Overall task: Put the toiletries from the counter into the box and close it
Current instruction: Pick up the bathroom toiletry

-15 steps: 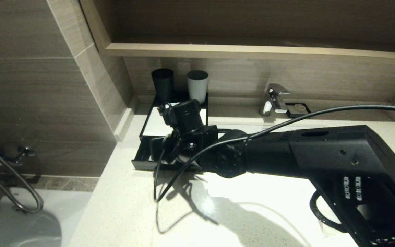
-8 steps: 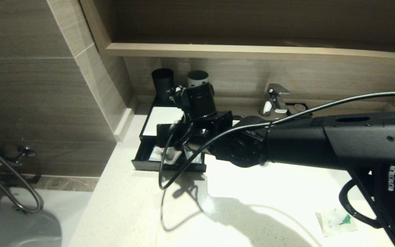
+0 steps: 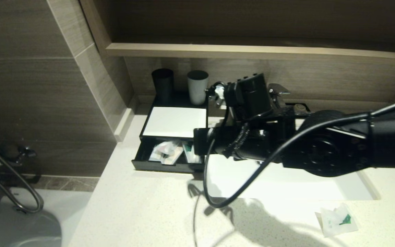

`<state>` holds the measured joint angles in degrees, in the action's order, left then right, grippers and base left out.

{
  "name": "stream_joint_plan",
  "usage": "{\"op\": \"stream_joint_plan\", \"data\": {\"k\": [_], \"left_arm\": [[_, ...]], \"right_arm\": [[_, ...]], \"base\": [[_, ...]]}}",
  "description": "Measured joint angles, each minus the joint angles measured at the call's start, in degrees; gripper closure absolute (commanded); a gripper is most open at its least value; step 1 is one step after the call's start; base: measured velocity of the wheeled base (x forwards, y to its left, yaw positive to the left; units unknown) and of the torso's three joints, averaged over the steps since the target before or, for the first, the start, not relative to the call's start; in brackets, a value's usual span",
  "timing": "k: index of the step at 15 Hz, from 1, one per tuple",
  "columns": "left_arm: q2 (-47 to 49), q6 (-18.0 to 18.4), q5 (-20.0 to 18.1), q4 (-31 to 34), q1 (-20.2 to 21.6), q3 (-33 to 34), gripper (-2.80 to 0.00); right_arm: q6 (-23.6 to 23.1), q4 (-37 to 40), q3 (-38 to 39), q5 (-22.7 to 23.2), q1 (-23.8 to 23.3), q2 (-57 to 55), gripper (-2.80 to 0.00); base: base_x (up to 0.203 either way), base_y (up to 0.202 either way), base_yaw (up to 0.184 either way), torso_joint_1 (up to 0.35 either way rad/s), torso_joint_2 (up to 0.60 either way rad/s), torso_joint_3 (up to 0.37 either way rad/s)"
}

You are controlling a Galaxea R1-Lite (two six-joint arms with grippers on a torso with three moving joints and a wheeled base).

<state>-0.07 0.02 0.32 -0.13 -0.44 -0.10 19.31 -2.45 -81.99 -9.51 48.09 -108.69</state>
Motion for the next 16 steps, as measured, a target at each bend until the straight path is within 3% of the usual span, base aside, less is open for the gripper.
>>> {"op": "stream_joint_plan", "data": {"k": [5, 9, 16], "left_arm": [[0.00, -0.02, 0.02, -0.02, 0.00, 0.00, 0.00], [0.00, 0.00, 0.00, -0.02, 0.00, 0.00, 0.00], [0.00, -0.02, -0.01, -0.02, 0.00, 0.00, 0.00]], "right_arm": [[-0.27, 0.09, 17.18, -0.61, -4.46, 14.89, 0.00], [-1.07, 0.87, 28.98, -4.15, -8.59, 26.51, 0.00], [-2.28, 11.61, 43.52, -11.04, -17.95, 45.99, 0.00]], "base": [[0.000, 0.000, 0.000, 0.000, 0.00, 0.000], [0.000, 0.000, 0.000, 0.000, 0.00, 0.000], [0.000, 0.000, 0.000, 0.000, 0.00, 0.000]]}}
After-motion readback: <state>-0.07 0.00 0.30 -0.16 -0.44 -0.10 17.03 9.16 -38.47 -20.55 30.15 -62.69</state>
